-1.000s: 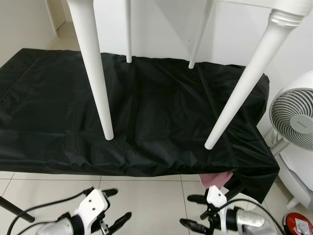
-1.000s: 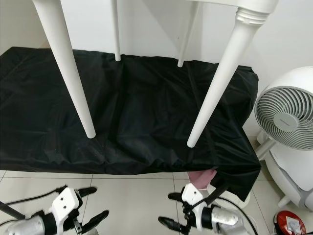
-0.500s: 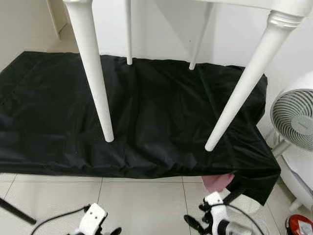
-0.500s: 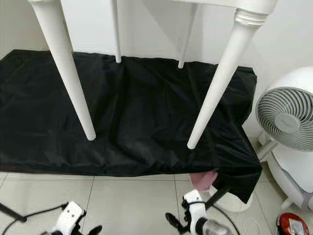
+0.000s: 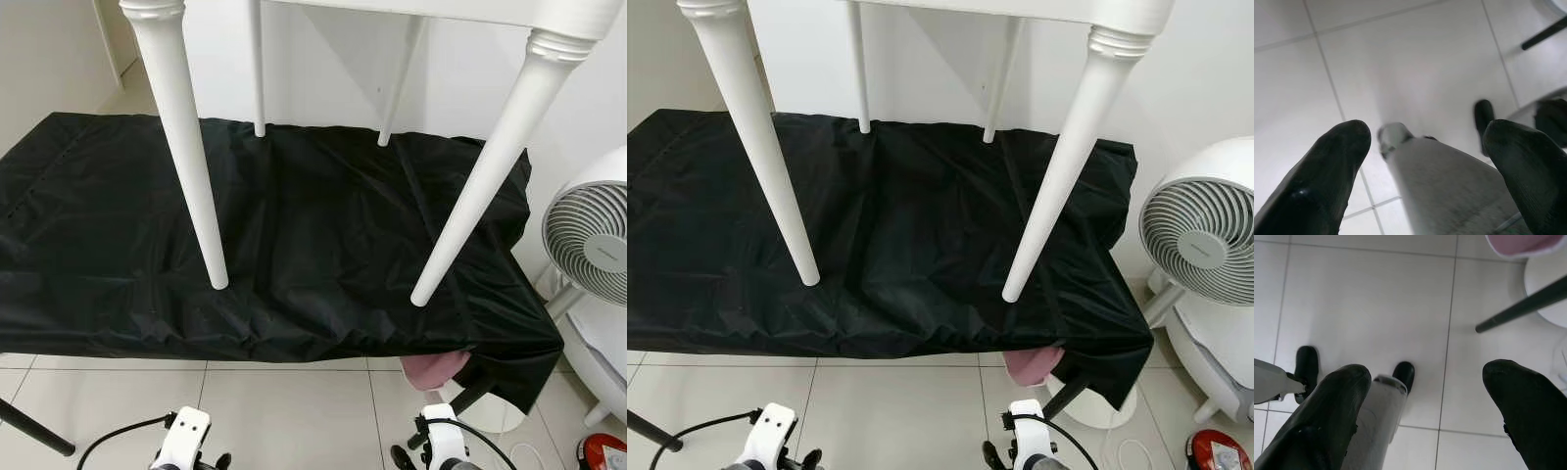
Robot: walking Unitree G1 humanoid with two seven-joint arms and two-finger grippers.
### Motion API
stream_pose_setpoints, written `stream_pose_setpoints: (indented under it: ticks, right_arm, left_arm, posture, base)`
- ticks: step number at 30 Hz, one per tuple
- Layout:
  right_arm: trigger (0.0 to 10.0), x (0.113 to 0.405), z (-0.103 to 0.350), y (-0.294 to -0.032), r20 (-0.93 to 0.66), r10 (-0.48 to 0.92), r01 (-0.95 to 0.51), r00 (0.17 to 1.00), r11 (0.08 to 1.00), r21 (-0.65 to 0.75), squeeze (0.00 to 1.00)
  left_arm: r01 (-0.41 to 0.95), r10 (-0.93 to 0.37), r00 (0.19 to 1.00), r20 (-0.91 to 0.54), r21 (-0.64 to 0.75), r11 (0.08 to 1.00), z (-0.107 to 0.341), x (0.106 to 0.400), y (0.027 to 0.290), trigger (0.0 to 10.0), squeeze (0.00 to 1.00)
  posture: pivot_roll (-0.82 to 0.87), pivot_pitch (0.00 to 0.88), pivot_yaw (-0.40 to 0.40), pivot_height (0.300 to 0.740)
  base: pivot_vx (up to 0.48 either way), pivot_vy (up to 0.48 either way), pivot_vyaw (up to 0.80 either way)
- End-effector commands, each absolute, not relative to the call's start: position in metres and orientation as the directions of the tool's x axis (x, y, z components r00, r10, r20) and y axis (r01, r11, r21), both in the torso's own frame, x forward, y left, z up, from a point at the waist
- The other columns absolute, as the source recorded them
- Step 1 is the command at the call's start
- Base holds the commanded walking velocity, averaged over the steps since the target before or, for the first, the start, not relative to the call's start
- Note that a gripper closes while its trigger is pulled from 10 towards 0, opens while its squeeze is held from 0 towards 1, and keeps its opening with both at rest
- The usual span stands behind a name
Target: Building children table
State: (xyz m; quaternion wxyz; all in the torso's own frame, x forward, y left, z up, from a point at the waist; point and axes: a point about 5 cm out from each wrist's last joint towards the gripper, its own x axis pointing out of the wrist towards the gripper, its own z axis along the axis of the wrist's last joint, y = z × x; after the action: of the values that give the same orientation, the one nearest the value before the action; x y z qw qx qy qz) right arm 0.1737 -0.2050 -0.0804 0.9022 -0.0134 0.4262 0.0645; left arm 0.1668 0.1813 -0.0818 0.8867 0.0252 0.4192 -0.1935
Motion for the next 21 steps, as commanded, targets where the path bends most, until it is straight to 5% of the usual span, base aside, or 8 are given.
stream_pose_setpoints:
  ticks: [1,8,21]
  right_arm:
    - [10.0,0.169,-0.084,-0.205,-0.796,0.071,-0.114,0.601,0.993,0.002,0.0]
    - [10.0,0.172,-0.086,-0.191,-0.803,0.051,-0.15,0.594,0.987,-0.049,0.0]
    - [10.0,0.175,-0.087,-0.172,-0.807,0.115,-0.18,0.579,0.984,0.011,0.0]
  left_arm:
    - [0.262,-0.188,0.611,-0.769,-0.028,0.965,-0.082,0.171,0.189,10.0,0.0]
    - [0.195,-0.127,0.678,-0.724,0.01,0.981,-0.074,0.194,0.179,10.0,0.0]
    - [0.233,-0.132,0.618,-0.775,0.021,0.972,-0.082,0.185,0.161,10.0,0.0]
  posture:
    - [0.02,0.0,-0.029,0.74]
    - [0.02,0.0,-0.026,0.74]
    - [0.01,0.0,-0.011,0.74]
  base:
    - [0.0,0.0,0.0]
    - [0.0,0.0,0.0]
    - [0.0,0.0,0.0]
